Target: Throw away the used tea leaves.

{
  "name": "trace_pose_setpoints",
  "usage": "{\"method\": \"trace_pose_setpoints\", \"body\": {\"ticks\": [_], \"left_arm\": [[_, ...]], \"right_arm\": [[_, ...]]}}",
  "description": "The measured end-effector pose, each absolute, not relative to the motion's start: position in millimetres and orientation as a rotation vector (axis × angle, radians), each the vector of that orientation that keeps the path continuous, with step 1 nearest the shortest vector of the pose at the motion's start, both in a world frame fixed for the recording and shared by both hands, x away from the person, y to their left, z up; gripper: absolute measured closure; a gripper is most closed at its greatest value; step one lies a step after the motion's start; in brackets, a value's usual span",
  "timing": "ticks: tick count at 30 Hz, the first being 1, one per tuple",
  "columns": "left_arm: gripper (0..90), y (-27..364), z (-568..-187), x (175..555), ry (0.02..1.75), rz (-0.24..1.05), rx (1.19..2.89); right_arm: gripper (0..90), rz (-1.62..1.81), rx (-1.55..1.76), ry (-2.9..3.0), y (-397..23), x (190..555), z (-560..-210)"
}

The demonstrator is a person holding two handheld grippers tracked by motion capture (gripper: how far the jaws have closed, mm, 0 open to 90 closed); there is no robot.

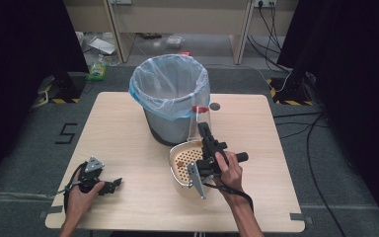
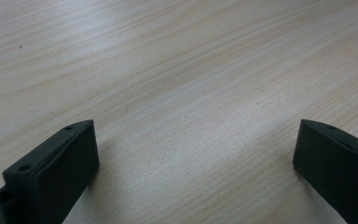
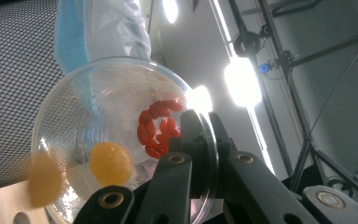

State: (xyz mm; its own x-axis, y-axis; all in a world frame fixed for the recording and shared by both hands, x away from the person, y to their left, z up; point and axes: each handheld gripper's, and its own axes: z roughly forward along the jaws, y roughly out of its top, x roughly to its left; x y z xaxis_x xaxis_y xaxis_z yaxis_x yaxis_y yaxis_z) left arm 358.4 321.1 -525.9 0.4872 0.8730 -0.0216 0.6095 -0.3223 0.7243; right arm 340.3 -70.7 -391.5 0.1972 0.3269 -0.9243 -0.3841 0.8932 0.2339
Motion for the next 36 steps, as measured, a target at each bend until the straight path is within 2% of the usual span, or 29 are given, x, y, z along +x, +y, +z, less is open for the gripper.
{"method": "trace_pose_setpoints", "body": {"ticks": [18,36], "left_arm": [[0.0,322,-526,361,1.219,0.496,2.050],[0.0,322,-526,361,1.222,0.497,2.049]], "right_arm": [[90.0,0.483,-0.069,1.256,-66,343,-388],[89.9,0.747,0.402,1.448,-111,370,-365]]}}
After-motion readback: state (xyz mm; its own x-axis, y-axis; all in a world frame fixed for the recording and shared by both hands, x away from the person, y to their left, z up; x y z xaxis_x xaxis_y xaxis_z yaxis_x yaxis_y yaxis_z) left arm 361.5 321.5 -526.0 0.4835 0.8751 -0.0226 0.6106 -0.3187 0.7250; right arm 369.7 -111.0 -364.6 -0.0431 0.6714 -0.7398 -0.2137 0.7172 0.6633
